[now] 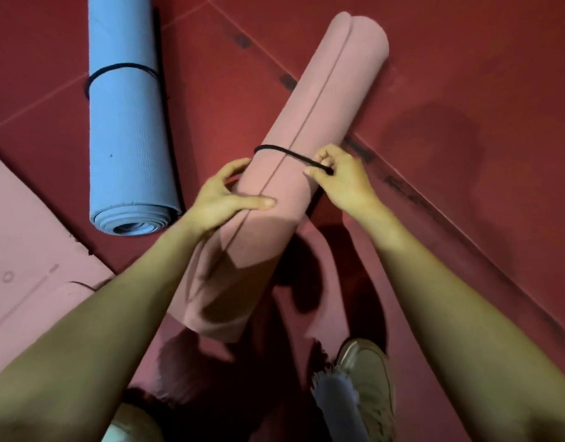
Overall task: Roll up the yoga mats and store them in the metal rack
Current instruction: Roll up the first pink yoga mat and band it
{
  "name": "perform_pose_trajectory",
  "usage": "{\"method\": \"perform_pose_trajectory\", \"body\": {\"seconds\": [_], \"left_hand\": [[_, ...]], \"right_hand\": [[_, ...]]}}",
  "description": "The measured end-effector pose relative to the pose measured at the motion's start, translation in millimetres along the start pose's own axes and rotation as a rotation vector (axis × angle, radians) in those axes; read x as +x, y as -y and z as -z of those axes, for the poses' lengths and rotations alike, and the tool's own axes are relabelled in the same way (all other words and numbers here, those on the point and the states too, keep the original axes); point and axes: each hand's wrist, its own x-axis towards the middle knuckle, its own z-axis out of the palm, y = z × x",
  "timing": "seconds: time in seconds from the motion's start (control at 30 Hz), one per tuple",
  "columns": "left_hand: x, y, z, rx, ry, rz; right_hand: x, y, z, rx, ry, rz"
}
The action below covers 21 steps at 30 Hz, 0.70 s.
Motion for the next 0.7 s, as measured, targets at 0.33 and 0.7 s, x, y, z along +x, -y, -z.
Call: {"method": "perform_pose_trajectory", "body": {"seconds": [0.33,0.7], "left_hand": [[-9.8,12.5,14.1,0.074,-0.262,-0.122],[-21.7,7.4,29.4,0.151,-0.075,-0.05]], "right_hand": [[-9.5,1.9,-40.9,0.248,-0.08,-0.2],[-29.3,-2.8,-52.1,0.519,0.002,-0.377]]}}
